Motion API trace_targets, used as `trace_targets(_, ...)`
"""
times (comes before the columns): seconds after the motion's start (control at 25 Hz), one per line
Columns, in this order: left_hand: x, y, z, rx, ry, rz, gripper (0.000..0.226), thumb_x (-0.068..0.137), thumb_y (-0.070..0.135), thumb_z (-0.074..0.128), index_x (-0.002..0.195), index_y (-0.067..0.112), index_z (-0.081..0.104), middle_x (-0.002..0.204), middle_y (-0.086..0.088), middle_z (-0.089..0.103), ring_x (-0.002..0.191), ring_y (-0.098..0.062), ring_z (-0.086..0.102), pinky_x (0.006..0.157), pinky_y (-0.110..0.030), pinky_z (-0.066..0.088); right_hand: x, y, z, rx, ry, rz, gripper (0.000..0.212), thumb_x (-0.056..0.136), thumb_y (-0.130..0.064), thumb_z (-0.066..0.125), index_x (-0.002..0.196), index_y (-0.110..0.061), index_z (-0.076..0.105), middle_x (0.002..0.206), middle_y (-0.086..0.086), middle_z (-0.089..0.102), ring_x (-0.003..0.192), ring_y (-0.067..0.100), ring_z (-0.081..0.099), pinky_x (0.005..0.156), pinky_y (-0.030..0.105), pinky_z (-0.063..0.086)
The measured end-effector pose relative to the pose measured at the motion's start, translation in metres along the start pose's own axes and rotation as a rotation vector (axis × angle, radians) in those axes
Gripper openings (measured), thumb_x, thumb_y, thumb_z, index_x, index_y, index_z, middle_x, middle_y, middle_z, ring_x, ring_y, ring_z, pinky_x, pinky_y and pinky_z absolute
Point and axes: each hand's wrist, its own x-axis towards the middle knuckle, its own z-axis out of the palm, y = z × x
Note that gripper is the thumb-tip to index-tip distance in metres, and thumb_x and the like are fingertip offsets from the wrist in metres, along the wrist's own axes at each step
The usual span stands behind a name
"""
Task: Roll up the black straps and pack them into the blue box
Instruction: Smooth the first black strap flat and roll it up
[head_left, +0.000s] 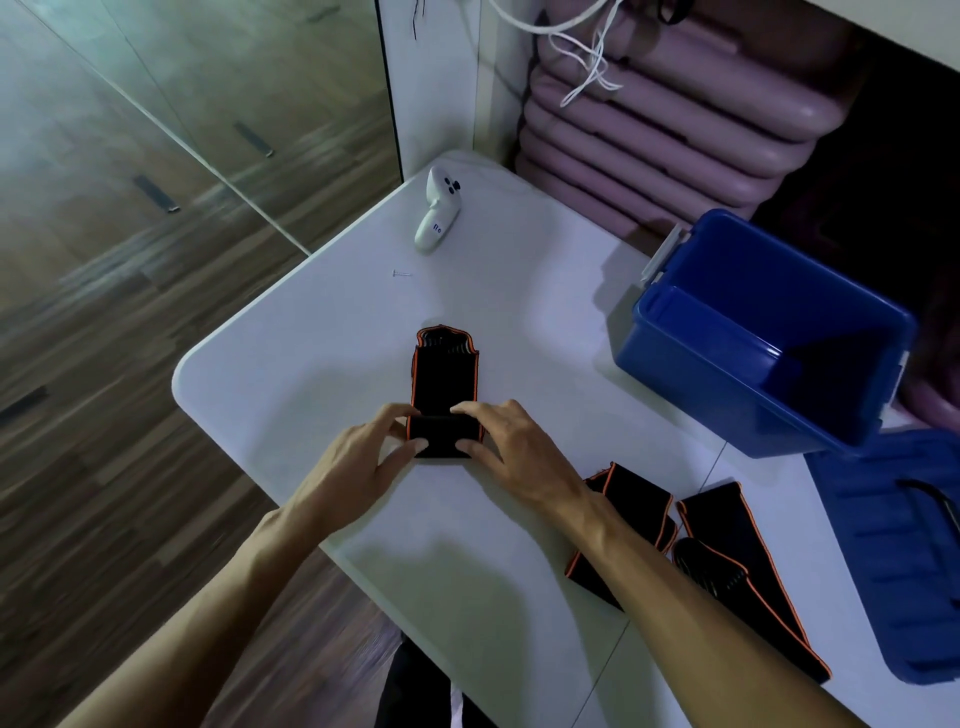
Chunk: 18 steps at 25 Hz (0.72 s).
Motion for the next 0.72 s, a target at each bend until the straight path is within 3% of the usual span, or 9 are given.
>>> trace_targets(0.16, 0.014, 0.008, 0.005, -0.068, 0.088, -0.199, 0.027, 0.094, 0.035, 0.054, 0.11, 0.013, 0.055, 0.082, 0.0, 0.073, 0.08, -0.022, 0.067, 0.071, -0.034, 0.048, 0.012, -0.006, 0.002, 0.187, 0.038, 0.185, 0.029, 0.097, -0.03, 0.057, 0.124, -0.021, 0.052, 0.107, 0.006, 0.065, 0.097, 0.019, 0.058, 0.079, 0.031, 0.047)
trace_targets(0.36, 0.031, 0.013, 0.019, 0.005, 0.124, -0.41, 0.035, 0.096, 0.042, 0.044, 0.105, 0.012, 0.059, 0.087, -0.01, 0.072, 0.087, -0.033, 0.065, 0.067, -0.035, 0.042, 0.034, -0.005, 0.012, 0.138, 0.12, 0.31, 0.026, 0.098, -0.029, 0.055, 0.119, -0.013, 0.058, 0.104, 0.012, 0.071, 0.094, 0.031, 0.066, 0.08, 0.043, 0.054)
trace_targets(0.48, 0.024, 0.014, 0.021, 0.134, 0.248, -0.278, 0.036, 0.095, 0.044, 0.046, 0.12, 0.019, 0.05, 0.102, -0.006, 0.065, 0.09, -0.029, 0.063, 0.067, -0.038, 0.049, 0.035, -0.005, 0.013, 0.113, 0.161, 0.305, 0.021, 0.097, -0.028, 0.056, 0.113, -0.013, 0.055, 0.094, 0.01, 0.072, 0.085, 0.031, 0.066, 0.072, 0.041, 0.053)
trace_targets(0.6, 0.008, 0.008, 0.031, 0.309, 0.245, -0.029, 0.039, 0.095, 0.042, 0.046, 0.126, 0.02, 0.052, 0.124, -0.004, 0.054, 0.106, -0.024, 0.06, 0.064, -0.039, 0.056, 0.033, -0.002, 0.012, 0.049, 0.211, 0.233, 0.018, 0.095, -0.028, 0.06, 0.096, -0.012, 0.052, 0.075, 0.005, 0.062, 0.071, 0.029, 0.058, 0.063, 0.04, 0.047)
trace_targets(0.72, 0.002, -0.003, 0.031, 0.443, 0.227, 0.053, 0.049, 0.091, 0.045, 0.054, 0.129, 0.014, 0.056, 0.134, -0.007, 0.055, 0.116, -0.025, 0.057, 0.079, -0.039, 0.057, 0.027, 0.002, 0.013, -0.08, 0.224, 0.135, 0.023, 0.094, -0.039, 0.059, 0.098, -0.016, 0.061, 0.095, 0.006, 0.058, 0.092, 0.026, 0.053, 0.069, 0.035, 0.049)
